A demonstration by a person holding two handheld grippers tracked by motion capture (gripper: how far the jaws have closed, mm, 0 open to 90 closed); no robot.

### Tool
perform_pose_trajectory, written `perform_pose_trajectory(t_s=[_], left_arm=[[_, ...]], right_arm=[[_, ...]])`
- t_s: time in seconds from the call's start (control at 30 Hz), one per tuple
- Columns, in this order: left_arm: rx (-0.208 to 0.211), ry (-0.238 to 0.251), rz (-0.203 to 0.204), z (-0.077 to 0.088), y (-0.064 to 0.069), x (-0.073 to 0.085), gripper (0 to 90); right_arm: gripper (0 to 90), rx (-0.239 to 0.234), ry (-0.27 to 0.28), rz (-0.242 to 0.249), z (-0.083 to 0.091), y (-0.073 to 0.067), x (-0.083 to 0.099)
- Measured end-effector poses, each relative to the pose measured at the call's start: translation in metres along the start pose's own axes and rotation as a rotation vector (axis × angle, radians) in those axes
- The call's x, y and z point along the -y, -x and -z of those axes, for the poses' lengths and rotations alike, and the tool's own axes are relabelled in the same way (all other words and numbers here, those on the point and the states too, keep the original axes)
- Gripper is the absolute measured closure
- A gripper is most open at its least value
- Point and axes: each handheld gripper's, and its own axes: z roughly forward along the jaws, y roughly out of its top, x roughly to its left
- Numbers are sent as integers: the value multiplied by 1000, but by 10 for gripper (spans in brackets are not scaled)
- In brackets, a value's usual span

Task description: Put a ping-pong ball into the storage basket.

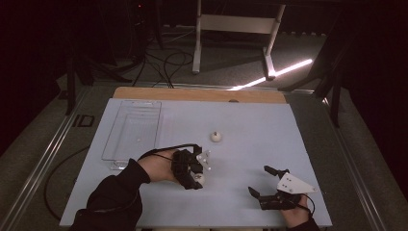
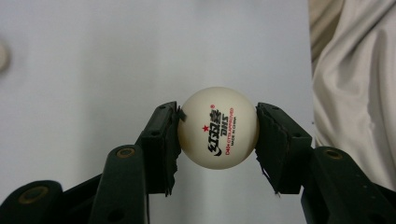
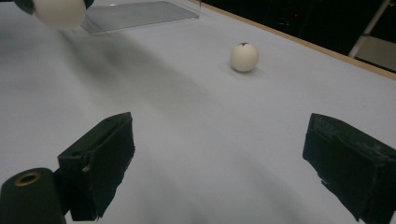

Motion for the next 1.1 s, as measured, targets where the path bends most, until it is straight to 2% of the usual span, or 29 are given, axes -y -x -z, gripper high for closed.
perform_pose_trajectory(t_s=[0.67,1.1], left_arm=[[-45,5,5,28,-2,6,521],[-66,14,35,42,-3,17,521]], right_arm=[[88,4,-1,6,0,-1,0],[88,3,-3,6,-1,-1,0]])
